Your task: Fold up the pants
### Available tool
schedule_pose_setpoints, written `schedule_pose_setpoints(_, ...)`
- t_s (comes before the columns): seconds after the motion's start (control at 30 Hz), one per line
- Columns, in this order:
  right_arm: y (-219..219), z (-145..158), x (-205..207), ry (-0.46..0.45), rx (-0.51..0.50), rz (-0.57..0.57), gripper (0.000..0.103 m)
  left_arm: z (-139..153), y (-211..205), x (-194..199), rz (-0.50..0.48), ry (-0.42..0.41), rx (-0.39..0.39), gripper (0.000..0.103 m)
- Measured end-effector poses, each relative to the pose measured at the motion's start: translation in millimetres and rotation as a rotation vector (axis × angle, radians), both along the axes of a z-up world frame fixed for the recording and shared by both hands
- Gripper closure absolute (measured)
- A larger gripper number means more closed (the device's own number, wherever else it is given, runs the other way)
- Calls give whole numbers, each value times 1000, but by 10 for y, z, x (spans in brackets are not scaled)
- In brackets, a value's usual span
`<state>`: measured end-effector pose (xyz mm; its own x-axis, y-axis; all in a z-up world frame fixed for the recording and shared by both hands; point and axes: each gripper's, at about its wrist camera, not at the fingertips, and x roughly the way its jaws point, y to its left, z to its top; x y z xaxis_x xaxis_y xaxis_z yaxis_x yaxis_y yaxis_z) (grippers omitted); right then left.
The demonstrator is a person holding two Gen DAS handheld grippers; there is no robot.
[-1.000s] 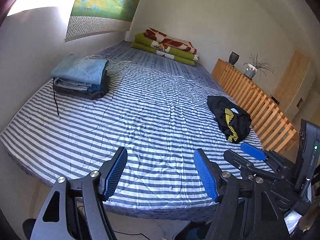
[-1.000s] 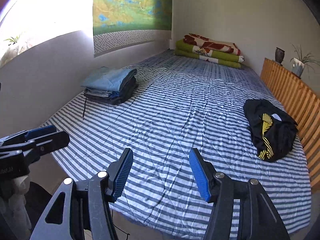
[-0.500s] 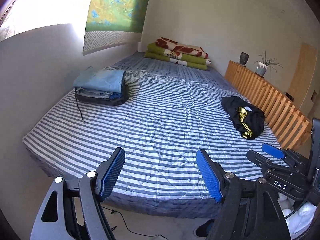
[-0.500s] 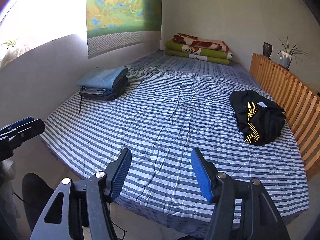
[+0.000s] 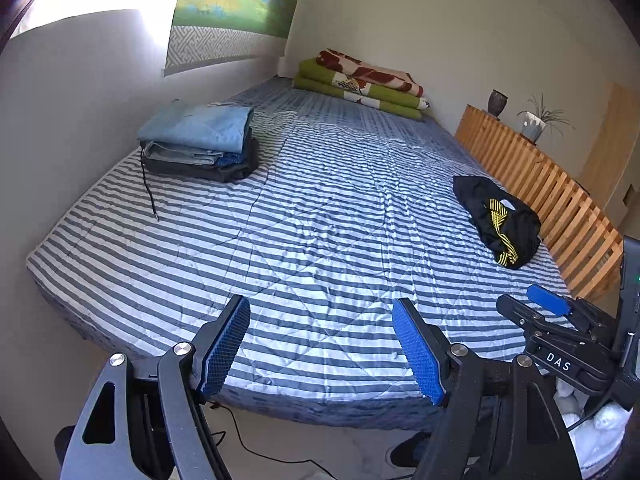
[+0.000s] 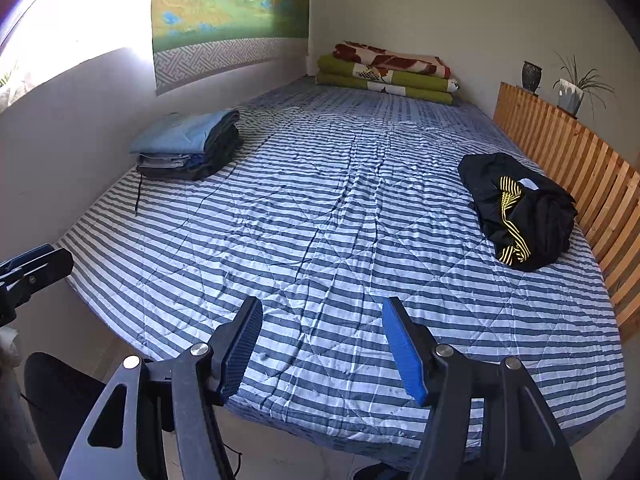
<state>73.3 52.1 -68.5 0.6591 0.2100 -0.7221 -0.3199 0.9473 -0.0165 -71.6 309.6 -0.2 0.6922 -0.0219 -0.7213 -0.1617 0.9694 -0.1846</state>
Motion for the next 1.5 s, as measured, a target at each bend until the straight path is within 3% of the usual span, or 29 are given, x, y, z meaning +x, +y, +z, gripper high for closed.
schedule_pose_setpoints(0.57,1,-55,99,5,-11,-12,45,-277,-48,275,-25,55,1,26)
schedule_pose_setpoints(1.5,-47,-231,277,57,-1,-36,45,-458,-82,609,-43,97,3,26)
